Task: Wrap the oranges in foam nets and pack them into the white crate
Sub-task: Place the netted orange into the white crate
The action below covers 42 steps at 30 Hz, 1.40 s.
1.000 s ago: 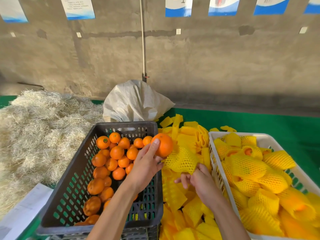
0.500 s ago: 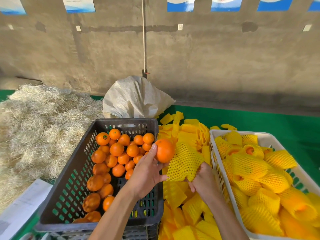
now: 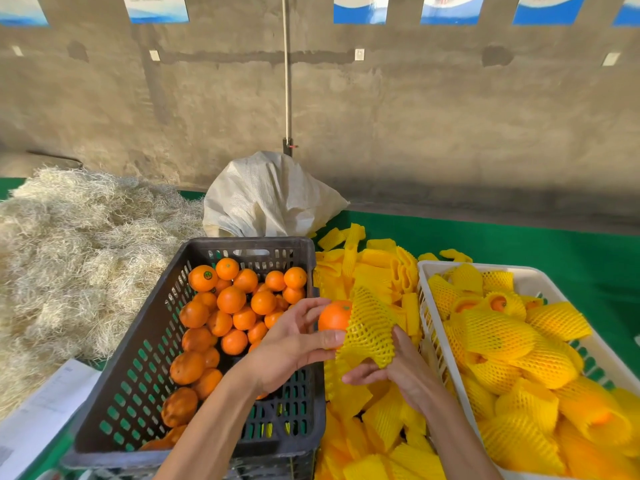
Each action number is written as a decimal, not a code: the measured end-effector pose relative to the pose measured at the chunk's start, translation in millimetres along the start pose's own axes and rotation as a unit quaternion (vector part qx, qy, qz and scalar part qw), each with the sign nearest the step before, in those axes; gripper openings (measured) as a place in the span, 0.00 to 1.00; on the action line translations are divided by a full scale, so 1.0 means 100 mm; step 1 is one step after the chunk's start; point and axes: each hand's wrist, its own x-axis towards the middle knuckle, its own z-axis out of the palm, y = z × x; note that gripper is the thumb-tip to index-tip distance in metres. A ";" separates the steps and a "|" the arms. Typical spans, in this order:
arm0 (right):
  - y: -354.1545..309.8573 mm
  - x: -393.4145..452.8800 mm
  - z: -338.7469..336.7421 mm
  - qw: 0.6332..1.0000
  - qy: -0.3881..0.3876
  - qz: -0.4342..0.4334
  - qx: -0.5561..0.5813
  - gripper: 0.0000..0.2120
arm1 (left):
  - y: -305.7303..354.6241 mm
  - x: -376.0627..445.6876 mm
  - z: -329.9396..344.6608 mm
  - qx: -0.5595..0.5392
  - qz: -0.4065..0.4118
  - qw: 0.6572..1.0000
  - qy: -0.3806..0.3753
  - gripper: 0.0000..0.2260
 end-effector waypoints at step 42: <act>-0.17 -0.69 -1.03 0.881 0.308 -0.263 -0.244 0.28 | -0.26 0.66 1.42 -0.002 -0.131 0.988 0.081 0.37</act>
